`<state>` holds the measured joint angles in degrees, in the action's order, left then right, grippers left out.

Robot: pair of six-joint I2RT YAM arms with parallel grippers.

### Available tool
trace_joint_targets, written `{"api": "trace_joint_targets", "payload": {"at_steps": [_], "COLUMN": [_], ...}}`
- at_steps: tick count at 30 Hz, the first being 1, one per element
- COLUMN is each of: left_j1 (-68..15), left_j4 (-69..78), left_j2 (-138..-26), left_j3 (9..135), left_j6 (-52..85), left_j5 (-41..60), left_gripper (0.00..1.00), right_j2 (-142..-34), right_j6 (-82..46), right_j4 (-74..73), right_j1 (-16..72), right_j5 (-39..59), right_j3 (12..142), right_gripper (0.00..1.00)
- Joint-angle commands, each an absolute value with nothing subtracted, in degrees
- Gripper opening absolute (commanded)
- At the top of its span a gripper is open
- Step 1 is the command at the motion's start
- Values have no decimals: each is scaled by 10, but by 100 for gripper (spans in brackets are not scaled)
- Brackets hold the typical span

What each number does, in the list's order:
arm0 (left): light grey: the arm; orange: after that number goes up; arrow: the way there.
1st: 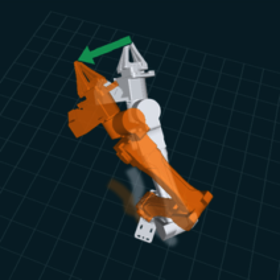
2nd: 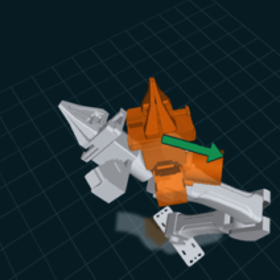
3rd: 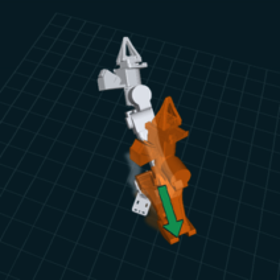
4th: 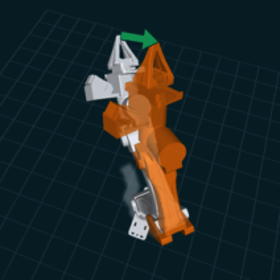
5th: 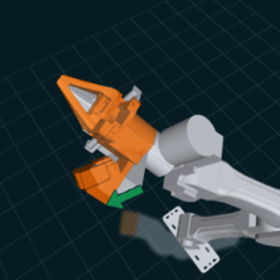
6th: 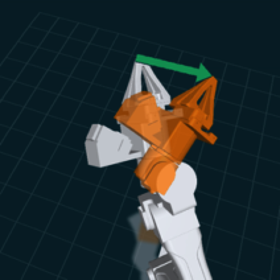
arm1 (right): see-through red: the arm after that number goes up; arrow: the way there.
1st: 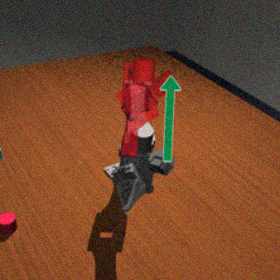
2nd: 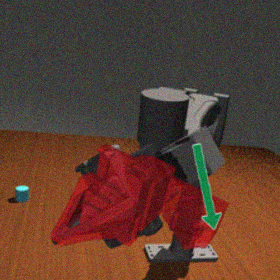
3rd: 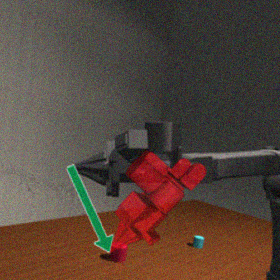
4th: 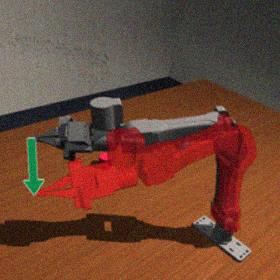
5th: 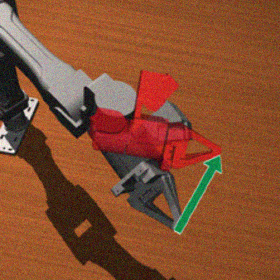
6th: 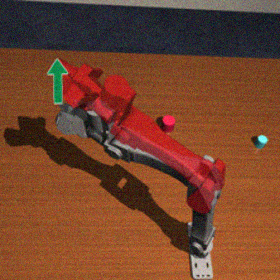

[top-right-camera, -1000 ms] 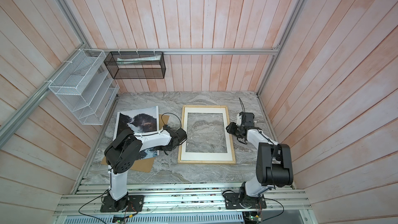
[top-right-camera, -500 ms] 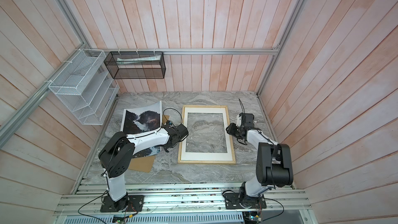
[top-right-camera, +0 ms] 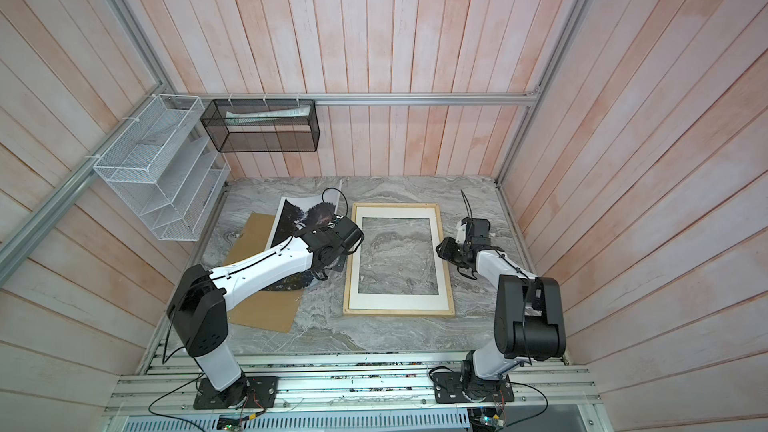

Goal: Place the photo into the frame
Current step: 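Lift the waterfall photo with the left gripper and carry it over the frame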

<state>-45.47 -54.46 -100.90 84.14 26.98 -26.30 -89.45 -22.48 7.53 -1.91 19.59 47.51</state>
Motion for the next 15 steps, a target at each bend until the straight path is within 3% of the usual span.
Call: {"api": "trace_joint_targets", "payload": {"at_steps": [1, 9, 15], "left_j1": [-464, -480, -486], "left_j4": [-541, -519, -516], "left_j2": [-982, -969, -1001], "left_j3": [884, 1018, 1195], "left_j6": [226, 182, 164], "left_j5": [-195, -80, -17], "left_gripper": [0, 0, 0], "right_j2": [-886, -880, -867], "right_j6": [-226, -228, -230], "right_j4": [83, 88, 91], "right_j1": [-17, -17, -17], "right_j5": [204, 204, 201], "right_j3": [488, 497, 498], "right_gripper": [48, 48, 48]}}
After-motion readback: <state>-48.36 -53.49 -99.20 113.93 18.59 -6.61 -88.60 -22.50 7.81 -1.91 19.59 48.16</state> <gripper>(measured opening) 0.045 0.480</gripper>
